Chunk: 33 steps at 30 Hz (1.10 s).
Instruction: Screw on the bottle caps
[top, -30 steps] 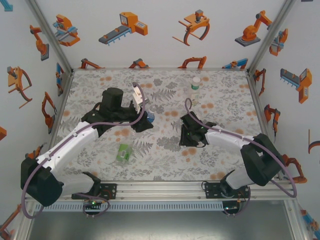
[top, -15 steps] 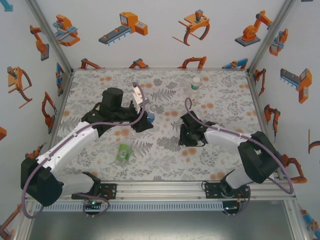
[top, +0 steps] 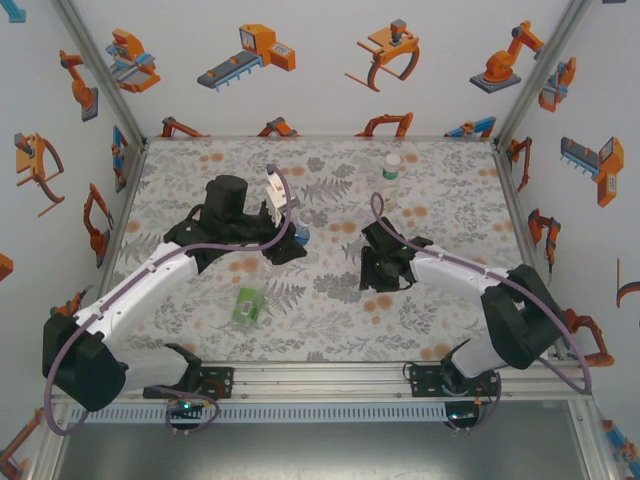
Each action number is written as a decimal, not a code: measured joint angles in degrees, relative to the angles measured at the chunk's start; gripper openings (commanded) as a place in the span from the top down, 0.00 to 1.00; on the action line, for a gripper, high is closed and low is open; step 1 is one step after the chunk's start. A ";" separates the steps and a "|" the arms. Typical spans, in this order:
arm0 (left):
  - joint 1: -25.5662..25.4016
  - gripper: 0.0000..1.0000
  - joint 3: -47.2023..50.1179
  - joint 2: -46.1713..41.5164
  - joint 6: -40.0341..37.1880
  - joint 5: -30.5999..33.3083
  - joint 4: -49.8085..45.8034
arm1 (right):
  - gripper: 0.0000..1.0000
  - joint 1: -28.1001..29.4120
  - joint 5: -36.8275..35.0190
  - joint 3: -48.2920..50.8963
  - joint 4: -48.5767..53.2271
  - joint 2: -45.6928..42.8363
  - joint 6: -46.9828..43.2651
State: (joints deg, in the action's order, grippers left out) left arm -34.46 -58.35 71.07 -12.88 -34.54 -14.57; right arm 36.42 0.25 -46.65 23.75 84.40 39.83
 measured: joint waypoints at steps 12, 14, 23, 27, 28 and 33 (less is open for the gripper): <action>0.00 1.00 0.00 0.00 0.00 0.00 0.00 | 0.55 0.00 1.92 -0.04 -0.68 -0.85 0.04; 0.00 1.00 0.00 0.00 0.00 0.00 0.00 | 0.55 0.00 1.92 -0.04 -0.70 -0.85 0.04; 0.00 1.00 0.00 0.00 0.00 0.00 0.00 | 0.55 0.00 1.92 -0.04 -0.68 -0.13 0.07; 0.00 1.00 0.00 0.00 0.00 0.00 0.00 | 0.55 0.00 1.92 -0.04 -0.81 0.20 0.07; 0.00 1.00 0.00 0.00 0.00 0.00 0.00 | 0.55 0.00 1.92 -0.04 -0.94 0.26 0.07; 0.00 1.00 0.00 0.00 0.00 0.00 0.00 | 0.55 0.00 2.19 -0.02 -1.77 0.92 0.07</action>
State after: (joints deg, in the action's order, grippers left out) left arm -34.46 -58.35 71.07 -12.88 -34.54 -14.57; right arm 36.42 2.44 -46.68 21.98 85.32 39.90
